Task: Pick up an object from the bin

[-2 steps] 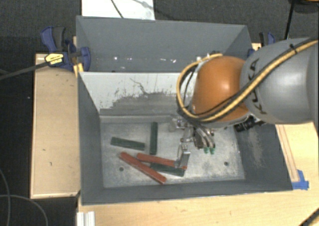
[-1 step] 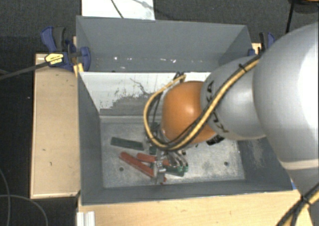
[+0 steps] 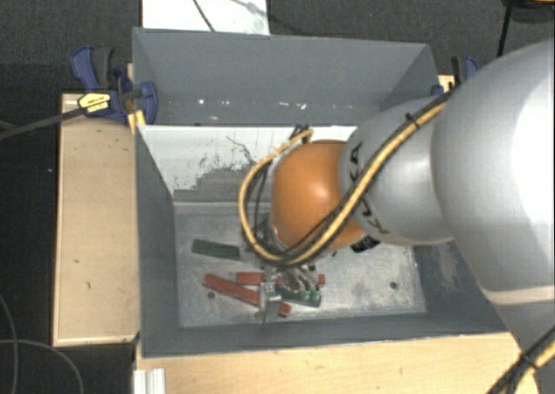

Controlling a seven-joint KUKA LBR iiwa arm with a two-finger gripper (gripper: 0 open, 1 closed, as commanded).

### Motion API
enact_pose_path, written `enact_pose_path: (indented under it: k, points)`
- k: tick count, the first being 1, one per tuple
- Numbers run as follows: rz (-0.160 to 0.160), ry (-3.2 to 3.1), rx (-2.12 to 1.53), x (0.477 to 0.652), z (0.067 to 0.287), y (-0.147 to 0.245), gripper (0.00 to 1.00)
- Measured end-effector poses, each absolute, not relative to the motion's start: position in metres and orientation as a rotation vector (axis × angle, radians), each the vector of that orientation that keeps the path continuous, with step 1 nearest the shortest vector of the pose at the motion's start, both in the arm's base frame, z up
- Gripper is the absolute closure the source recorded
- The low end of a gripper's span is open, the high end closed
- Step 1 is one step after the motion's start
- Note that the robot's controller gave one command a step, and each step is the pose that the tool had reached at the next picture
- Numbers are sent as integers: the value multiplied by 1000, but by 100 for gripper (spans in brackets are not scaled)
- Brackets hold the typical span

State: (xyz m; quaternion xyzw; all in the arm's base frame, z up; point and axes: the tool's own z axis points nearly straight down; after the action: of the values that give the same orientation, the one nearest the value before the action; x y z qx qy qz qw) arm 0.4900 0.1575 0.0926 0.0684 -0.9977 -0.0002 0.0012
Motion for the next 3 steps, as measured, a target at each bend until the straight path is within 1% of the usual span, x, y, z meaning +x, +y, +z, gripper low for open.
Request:
enact_pose_path:
  k: [1, 2, 3]
  points:
    - [-3, -3146, -50, 503, 102, 172, 0]
    - [-2, -3138, -172, 492, 82, 176, 0]
    - [-3, -3134, -269, 519, 72, 175, 100]
